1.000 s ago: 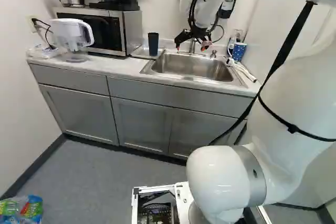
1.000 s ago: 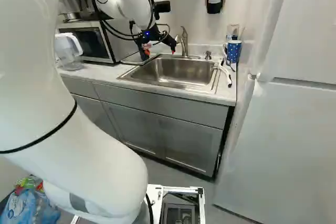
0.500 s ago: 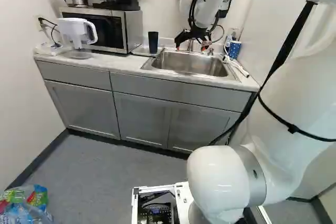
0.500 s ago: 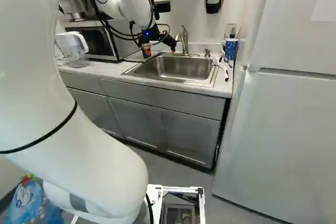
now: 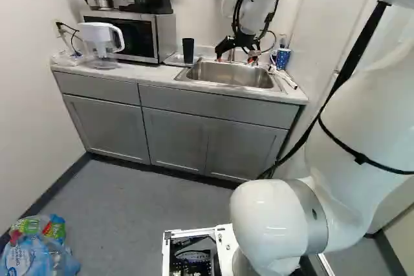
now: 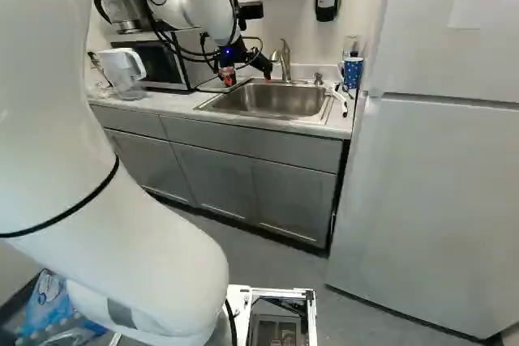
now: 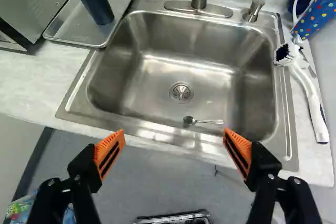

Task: Rinse the cup and place it in the tray

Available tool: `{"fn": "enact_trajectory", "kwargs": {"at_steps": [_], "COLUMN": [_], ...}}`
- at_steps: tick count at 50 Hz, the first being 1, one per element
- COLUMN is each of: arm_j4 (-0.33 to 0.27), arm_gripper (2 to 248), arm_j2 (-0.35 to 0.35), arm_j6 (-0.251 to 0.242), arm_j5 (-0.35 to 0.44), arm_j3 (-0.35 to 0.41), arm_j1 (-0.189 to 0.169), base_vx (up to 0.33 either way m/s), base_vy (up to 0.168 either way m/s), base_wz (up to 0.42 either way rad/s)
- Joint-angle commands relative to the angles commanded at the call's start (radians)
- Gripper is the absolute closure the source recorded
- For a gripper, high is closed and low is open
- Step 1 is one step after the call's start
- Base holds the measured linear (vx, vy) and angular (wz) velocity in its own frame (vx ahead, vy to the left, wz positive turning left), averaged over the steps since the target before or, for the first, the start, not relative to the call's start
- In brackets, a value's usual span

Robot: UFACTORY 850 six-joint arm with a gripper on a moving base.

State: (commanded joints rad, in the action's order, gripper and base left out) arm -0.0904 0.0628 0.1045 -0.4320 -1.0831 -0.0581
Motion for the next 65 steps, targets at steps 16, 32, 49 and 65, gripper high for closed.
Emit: {"fn": "enact_trajectory", "kwargs": {"at_steps": [16, 32, 49, 65], "arm_j4": [0.000, 0.000, 0.000, 0.000], "arm_gripper": [3, 3, 3, 3], "arm_j2": [0.000, 0.000, 0.000, 0.001], "arm_j6": [0.000, 0.000, 0.000, 0.000], "arm_j5": [0.000, 0.000, 0.000, 0.005], "arm_j3": [0.000, 0.000, 0.000, 0.004], "arm_j1": [0.000, 0.000, 0.000, 0.000], "base_vx": [-0.139, -0.141, -0.116, 0.007], "base_vy": [-0.002, -0.002, -0.001, 0.000], "base_wz": [0.005, 0.007, 0.012, 0.001]}}
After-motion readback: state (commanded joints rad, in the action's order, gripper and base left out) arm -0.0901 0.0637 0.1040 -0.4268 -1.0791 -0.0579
